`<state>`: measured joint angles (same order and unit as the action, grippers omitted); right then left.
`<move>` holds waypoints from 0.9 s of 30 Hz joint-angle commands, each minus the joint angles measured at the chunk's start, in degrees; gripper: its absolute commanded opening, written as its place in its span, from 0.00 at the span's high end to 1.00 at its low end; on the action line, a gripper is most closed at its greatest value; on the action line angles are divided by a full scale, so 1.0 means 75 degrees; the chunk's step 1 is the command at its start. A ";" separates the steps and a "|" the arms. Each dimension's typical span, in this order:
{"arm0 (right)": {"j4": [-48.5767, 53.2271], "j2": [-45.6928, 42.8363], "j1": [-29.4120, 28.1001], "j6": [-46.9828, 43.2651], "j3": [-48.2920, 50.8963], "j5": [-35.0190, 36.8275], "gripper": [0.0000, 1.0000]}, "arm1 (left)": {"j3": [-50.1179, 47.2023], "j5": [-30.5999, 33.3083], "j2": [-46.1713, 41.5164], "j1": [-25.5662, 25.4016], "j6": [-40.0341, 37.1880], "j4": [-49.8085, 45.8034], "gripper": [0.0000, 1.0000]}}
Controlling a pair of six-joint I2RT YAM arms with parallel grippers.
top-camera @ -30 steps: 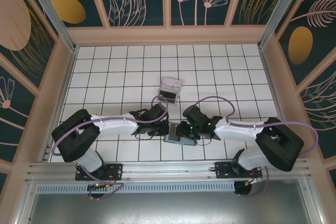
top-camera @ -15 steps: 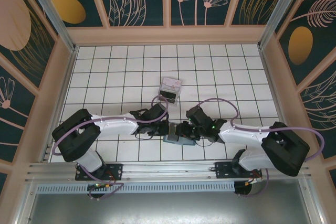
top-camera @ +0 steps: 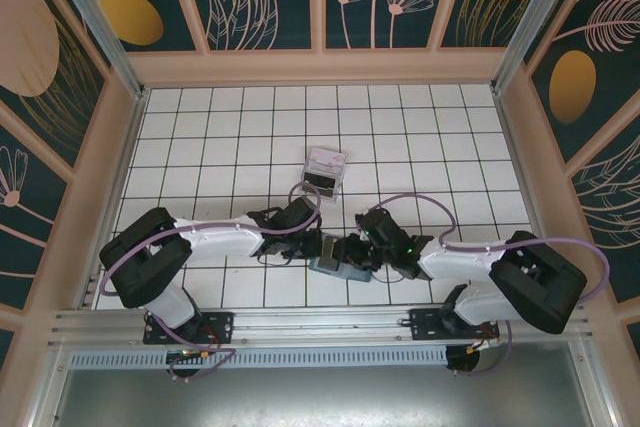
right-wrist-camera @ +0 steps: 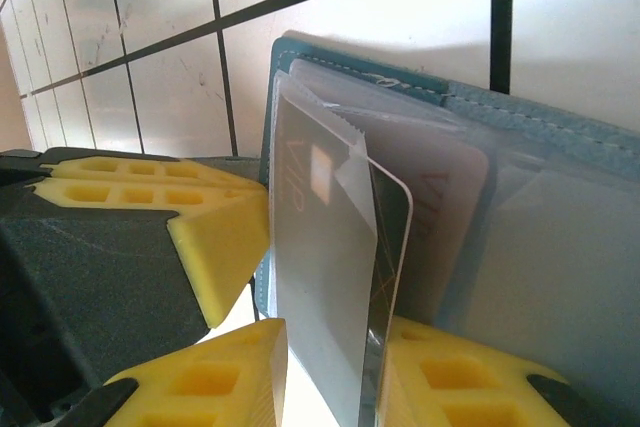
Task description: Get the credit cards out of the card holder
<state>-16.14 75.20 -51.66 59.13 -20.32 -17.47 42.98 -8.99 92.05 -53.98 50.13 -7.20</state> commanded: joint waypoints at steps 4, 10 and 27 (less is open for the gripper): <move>-0.1069 0.0285 0.0012 0.0079 0.0025 -0.0420 0.71 | 0.0048 -0.0160 0.0207 0.0034 -0.0074 -0.0188 0.91; -0.0807 -0.0104 0.0009 0.0038 0.0101 -0.0280 0.72 | 0.0040 -0.0125 0.0231 0.0031 -0.0057 -0.0247 0.90; 0.0678 -0.1098 0.0103 -0.0132 0.0146 0.0386 0.89 | 0.0228 -0.0137 0.0326 0.0034 -0.0116 -0.0405 0.91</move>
<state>-13.82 67.96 -51.29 58.87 -19.00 -16.69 44.05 -9.41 92.95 -53.89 50.15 -7.73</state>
